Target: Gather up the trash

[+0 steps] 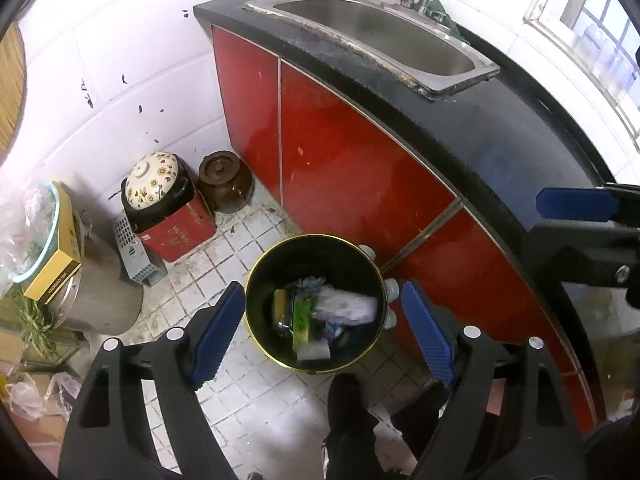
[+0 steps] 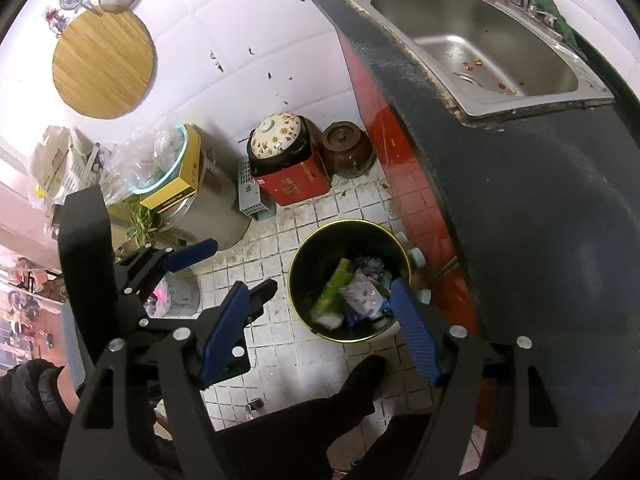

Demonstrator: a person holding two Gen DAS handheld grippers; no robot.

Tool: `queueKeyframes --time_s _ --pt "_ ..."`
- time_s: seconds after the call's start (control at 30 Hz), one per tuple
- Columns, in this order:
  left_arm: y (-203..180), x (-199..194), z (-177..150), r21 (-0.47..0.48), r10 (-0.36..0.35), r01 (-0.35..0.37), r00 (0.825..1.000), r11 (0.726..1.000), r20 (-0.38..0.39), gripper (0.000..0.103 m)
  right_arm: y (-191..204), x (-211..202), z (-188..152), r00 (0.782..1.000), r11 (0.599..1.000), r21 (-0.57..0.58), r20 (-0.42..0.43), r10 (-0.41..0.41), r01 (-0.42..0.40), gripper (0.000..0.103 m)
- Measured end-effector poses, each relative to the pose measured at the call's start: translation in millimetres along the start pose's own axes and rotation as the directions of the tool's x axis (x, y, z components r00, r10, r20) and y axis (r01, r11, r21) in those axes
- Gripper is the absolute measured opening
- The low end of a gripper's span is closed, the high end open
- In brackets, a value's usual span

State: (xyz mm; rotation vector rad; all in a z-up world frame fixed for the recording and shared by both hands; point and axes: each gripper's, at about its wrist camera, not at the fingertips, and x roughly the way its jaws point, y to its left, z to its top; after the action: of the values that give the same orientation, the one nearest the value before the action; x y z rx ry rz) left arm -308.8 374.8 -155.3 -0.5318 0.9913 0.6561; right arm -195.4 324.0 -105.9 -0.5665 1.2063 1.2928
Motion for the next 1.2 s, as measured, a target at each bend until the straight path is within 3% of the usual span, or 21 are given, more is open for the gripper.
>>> queueKeyframes --time_s 0.1,0.23,0.3,0.37,0.47,0.53,0.63,0.67,0.77,0.87,0.97,1.07,1.2 --pt "-7.2 -1.5 -0.2 0.012 -0.006 0.006 1.0 1.0 -0.006 0.079 -10.8 -9.0 -5.0 1.0 1.0 0.022 0.015 -0.014 0.013 0.075" --pt "-31.1 -6.7 9.7 0.053 -0.006 0.006 1.0 0.999 -0.003 0.095 -39.2 -36.8 -20.0 0.996 0.995 0.074 0.05 -0.067 0.063 0.084" --pt "-48.1 -8.5 17.9 0.08 -0.006 0.007 1.0 0.997 -0.004 0.096 -60.0 -61.4 -34.8 0.99 0.987 0.116 0.083 -0.117 0.107 0.088" --pt "-78.1 -12.7 31.2 0.133 -0.035 0.034 0.999 0.99 -0.001 0.096 -79.6 -86.1 -51.3 0.977 0.976 0.154 0.118 -0.176 0.157 0.092" --pt "-124.3 -18.4 47.8 0.223 -0.097 0.096 0.995 0.97 -0.01 0.096 -116.4 -135.9 -88.8 0.932 0.929 0.255 0.174 -0.318 0.269 0.095" --pt "-161.9 -24.9 56.9 0.297 -0.145 0.141 0.989 0.945 -0.009 0.096 -145.7 -174.8 -122.4 0.882 0.864 0.359 0.181 -0.436 0.353 0.096" --pt "-237.0 -39.8 64.7 0.426 -0.232 0.211 0.973 0.88 -0.001 0.096 -179.8 -222.3 -171.0 0.817 0.757 0.503 0.159 -0.554 0.416 0.096" --pt "-256.0 -43.9 64.6 0.454 -0.257 0.232 0.967 0.86 -0.008 0.096 -194.3 -242.9 -195.3 0.79 0.702 0.57 0.142 -0.597 0.427 0.096" --pt "-321.3 -56.5 60.0 0.545 -0.33 0.291 0.944 0.786 -0.028 0.096 -224.2 -282.6 -250.6 0.735 0.561 0.701 0.078 -0.673 0.44 0.096" --pt "-378.4 -66.5 47.3 0.626 -0.346 0.278 0.938 0.728 -0.014 0.096 -244.0 -310.2 -298.5 0.702 0.441 0.786 0.013 -0.712 0.433 0.096" --pt "-418.0 -73.3 32.1 0.661 -0.368 0.299 0.929 0.688 -0.036 0.096 -258.0 -325.5 -332.7 0.683 0.368 0.83 -0.022 -0.73 0.419 0.096" --pt "-446.4 -73.7 17.1 0.698 -0.371 0.313 0.926 0.645 -0.073 0.096 -273.9 -333.3 -359.2 0.678 0.32 0.856 -0.047 -0.733 0.405 0.096" --pt "-470.0 -69.4 2.2 0.74 -0.35 0.302 0.932 0.601 -0.096 0.096 -281.5 -339.2 -378.2 0.685 0.294 0.877 -0.053 -0.726 0.38 0.096"
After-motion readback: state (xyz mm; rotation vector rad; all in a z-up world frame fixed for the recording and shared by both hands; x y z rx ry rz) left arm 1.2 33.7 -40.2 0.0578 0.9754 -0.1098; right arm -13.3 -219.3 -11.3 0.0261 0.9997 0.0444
